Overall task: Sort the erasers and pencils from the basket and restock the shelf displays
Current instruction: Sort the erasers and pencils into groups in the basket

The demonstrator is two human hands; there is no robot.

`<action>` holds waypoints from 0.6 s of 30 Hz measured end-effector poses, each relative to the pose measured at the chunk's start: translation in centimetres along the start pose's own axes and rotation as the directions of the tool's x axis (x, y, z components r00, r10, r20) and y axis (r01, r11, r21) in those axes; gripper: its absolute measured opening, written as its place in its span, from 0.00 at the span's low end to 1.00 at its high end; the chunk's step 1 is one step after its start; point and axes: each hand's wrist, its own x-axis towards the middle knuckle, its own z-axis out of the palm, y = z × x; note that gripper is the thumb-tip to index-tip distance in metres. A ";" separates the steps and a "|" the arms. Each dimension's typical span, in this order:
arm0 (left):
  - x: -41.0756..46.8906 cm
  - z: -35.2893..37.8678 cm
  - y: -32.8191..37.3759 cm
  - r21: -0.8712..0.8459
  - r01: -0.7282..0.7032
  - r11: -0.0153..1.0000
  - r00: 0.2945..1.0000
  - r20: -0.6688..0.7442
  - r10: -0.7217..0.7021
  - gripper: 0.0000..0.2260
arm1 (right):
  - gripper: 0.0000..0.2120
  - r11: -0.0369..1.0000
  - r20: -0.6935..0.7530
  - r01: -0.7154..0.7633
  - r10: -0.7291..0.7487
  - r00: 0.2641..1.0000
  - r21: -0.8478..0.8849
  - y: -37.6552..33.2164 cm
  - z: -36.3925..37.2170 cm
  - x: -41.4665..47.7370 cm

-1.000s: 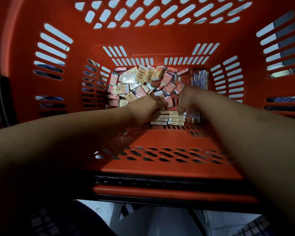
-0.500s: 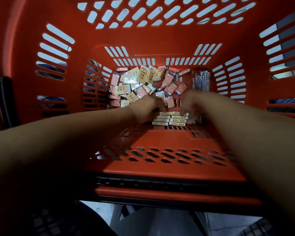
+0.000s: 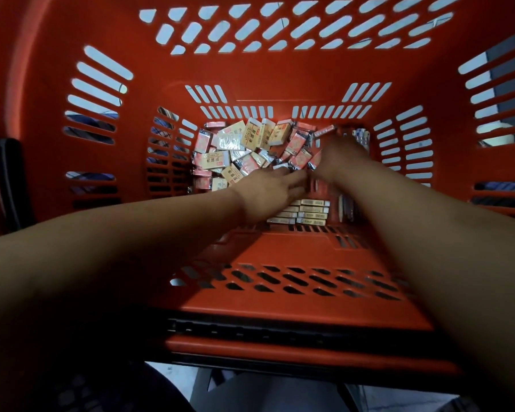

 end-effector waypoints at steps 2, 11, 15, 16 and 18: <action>0.7 0.4 -0.1 0.073 -0.061 0.995 0.998 -0.022 0.062 0.20 | 0.16 1.000 -0.104 0.010 -0.011 0.995 -0.012 0.2 0.5 0.5; 2.5 1.2 0.0 0.241 -0.100 0.965 0.994 0.070 0.086 0.19 | 0.28 0.986 -0.153 0.012 -0.038 0.987 -0.168 0.4 1.8 0.5; 2.4 2.7 -0.6 0.171 -0.117 0.978 0.989 -0.072 0.131 0.12 | 0.24 0.984 -0.149 0.011 -0.038 0.988 -0.179 0.2 1.6 0.5; 2.3 2.7 -0.5 0.160 -0.126 0.979 0.986 -0.087 0.142 0.11 | 0.24 0.986 -0.147 0.005 -0.030 0.989 -0.165 0.3 1.6 0.6; 2.2 2.2 -0.5 0.180 -0.152 0.972 0.982 -0.081 0.169 0.13 | 0.24 0.991 -0.151 0.002 -0.022 0.988 -0.131 0.4 1.5 0.6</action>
